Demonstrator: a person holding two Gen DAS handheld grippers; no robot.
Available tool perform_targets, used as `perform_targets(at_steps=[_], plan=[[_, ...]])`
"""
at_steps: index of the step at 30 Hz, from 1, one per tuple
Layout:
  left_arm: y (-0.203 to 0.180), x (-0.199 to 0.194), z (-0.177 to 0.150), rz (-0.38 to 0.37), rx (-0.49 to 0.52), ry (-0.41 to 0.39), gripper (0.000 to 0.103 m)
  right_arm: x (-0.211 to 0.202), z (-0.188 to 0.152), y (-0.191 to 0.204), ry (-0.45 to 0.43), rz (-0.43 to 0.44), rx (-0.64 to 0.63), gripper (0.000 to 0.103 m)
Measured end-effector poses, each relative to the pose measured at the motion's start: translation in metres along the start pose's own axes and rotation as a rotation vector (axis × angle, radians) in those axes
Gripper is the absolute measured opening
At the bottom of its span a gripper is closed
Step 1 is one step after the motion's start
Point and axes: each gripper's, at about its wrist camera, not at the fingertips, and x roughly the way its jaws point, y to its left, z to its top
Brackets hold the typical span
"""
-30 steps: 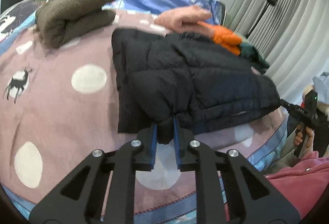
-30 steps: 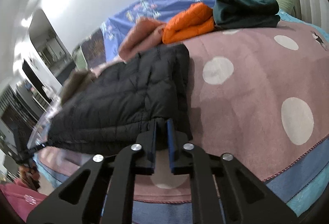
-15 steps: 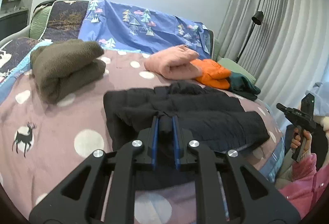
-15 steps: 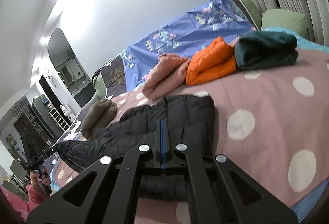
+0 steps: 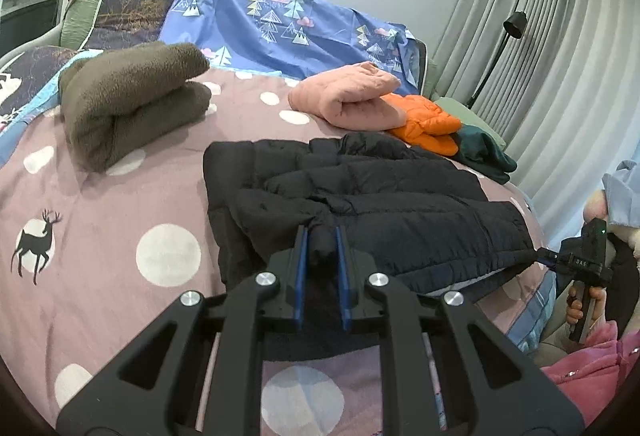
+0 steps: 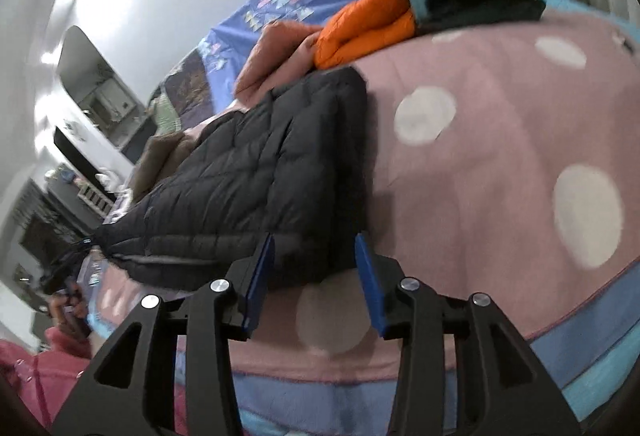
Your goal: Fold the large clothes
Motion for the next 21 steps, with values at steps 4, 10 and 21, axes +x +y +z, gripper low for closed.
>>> perform_targets(at_steps=[4,10,21], plan=[[0.002,0.004,-0.009,0.017,-0.017,0.022,0.044,0.009,0.001,0.009,0.025,0.0,-0.028,0.034],[0.006,0.008,-0.014,0.017,-0.032,0.047,0.009,-0.004,0.025,0.019,-0.074,0.041,-0.013,0.007],[0.003,-0.002,0.06,0.044,0.009,-0.094,0.009,-0.013,0.111,0.066,-0.239,0.085,-0.129,0.007]])
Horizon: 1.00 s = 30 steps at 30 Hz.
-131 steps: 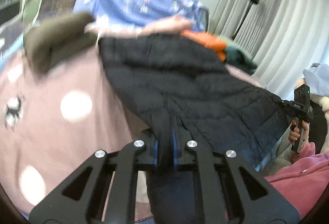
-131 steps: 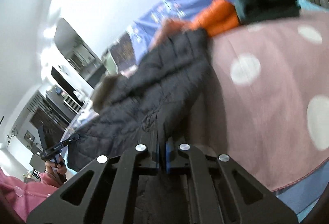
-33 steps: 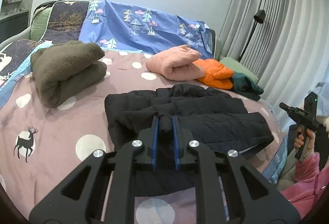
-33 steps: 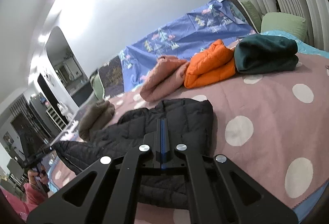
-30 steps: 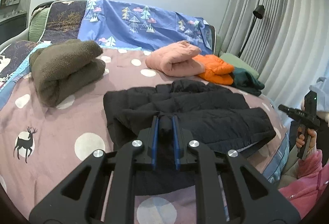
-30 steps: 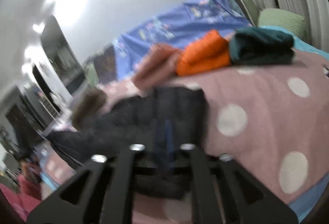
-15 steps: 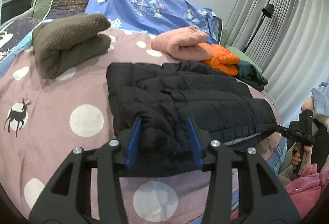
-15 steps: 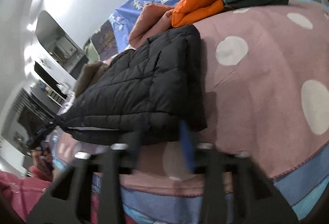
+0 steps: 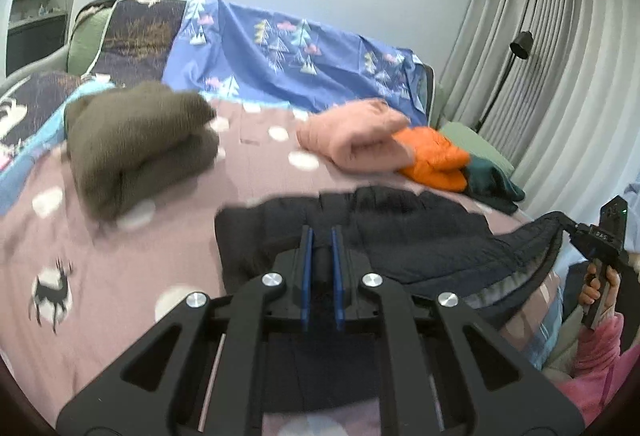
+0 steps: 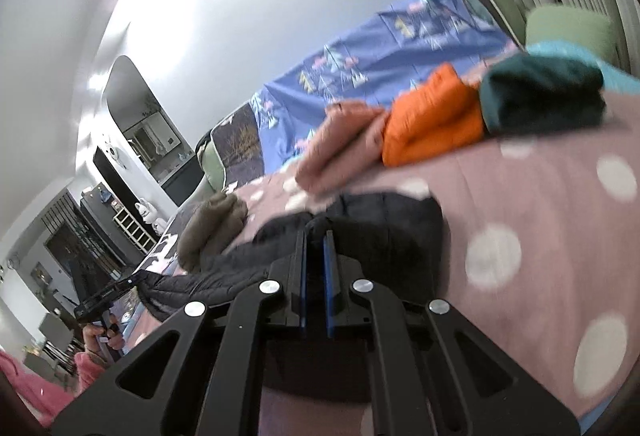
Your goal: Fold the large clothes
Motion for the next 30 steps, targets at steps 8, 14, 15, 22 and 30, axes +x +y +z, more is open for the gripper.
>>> perform_targets(at_steps=[8,14,15,22,30], plan=[[0.027,0.056,0.061,0.074,-0.072,-0.049,0.045,0.054,0.054,-0.028,-0.066,-0.174,0.066,0.011],[0.03,0.063,0.075,0.109,-0.09,-0.127,0.075,0.074,0.047,-0.024,-0.059,-0.219,-0.018,0.039],[0.029,0.066,0.075,0.111,-0.083,-0.119,0.077,0.082,0.042,-0.025,-0.033,-0.235,-0.043,0.042],[0.045,0.14,0.033,0.214,-0.069,0.152,0.079,0.147,0.008,-0.043,0.164,-0.354,-0.081,0.049],[0.055,0.169,-0.037,0.273,-0.093,0.258,0.084,0.17,-0.056,-0.074,0.241,-0.471,-0.043,0.058]])
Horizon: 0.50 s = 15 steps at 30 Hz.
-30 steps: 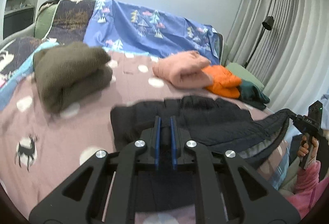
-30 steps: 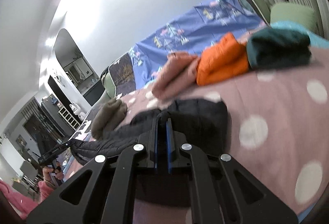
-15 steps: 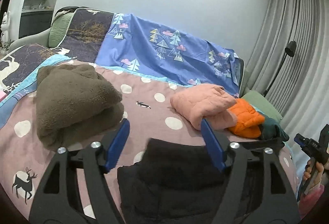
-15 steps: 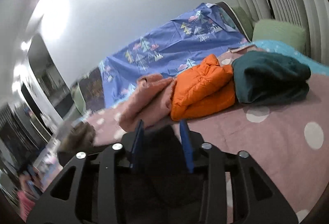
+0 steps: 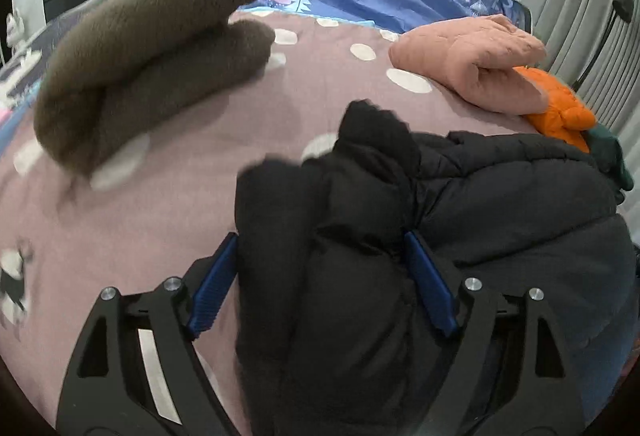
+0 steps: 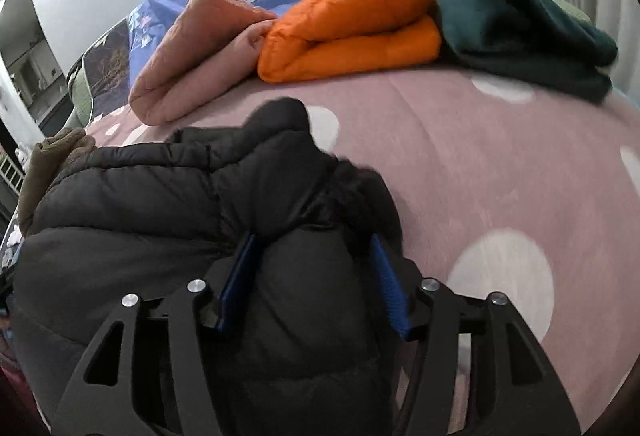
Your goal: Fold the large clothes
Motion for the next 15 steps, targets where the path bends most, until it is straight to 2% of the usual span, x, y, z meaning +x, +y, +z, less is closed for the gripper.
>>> perform_targets(at_steps=[2,4,6,9,11,12,15], plan=[[0.002,-0.007,0.0,0.012,-0.011,-0.019,0.083,-0.008,0.0,0.002,-0.016,-0.034,-0.014,0.057],[-0.004,-0.02,0.005,0.056,0.017,-0.057,0.081,-0.019,0.006,0.007,-0.037,-0.085,-0.03,0.057],[-0.013,-0.034,0.014,0.082,0.049,-0.107,0.076,-0.035,0.014,0.014,-0.097,-0.119,-0.035,0.058],[-0.036,-0.063,0.029,0.038,0.063,-0.19,0.076,-0.055,0.031,0.037,-0.172,-0.036,-0.047,0.061],[-0.063,-0.073,0.038,-0.039,0.095,-0.218,0.076,-0.052,0.039,0.06,-0.152,0.05,-0.066,0.072],[-0.077,-0.073,0.041,-0.052,0.118,-0.218,0.077,-0.046,0.041,0.07,-0.138,0.073,-0.075,0.077],[-0.109,-0.056,0.045,-0.025,0.16,-0.196,0.081,-0.019,0.043,0.105,-0.085,0.087,-0.11,0.082]])
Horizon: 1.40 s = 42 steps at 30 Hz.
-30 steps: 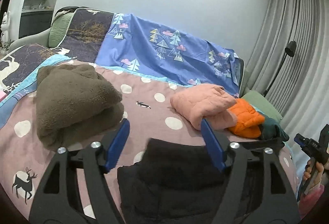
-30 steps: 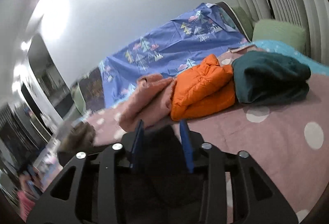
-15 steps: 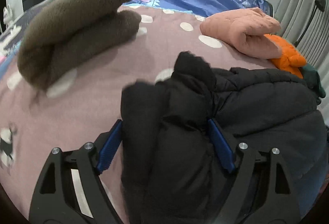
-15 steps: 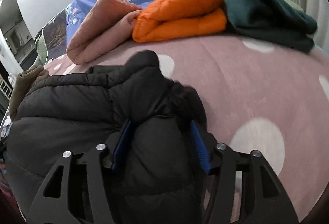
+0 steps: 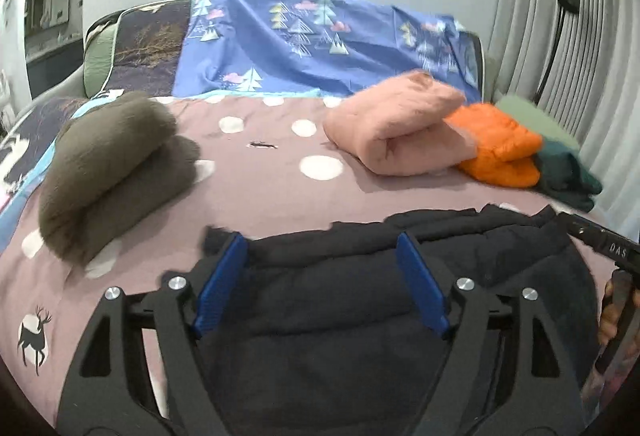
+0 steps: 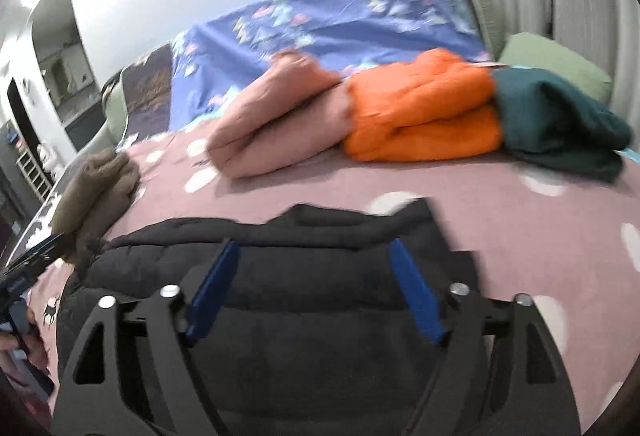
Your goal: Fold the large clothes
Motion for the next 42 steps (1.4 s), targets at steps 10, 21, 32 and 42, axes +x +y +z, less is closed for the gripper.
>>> perform_targets(at_steps=[10,21,32,42], plan=[[0.002,0.088,-0.027,0.004,-0.066,0.142,0.093,0.072,-0.019,0.006,0.076,-0.006,-0.015,0.097],[0.002,0.098,-0.034,0.009,-0.051,0.151,0.093,0.079,-0.025,0.005,0.081,-0.019,-0.024,0.098],[0.001,0.109,-0.038,0.008,-0.051,0.182,0.094,0.091,-0.026,0.005,0.12,-0.035,-0.032,0.1],[-0.001,0.113,-0.038,0.014,-0.044,0.195,0.095,0.093,-0.025,0.009,0.133,-0.059,-0.053,0.101]])
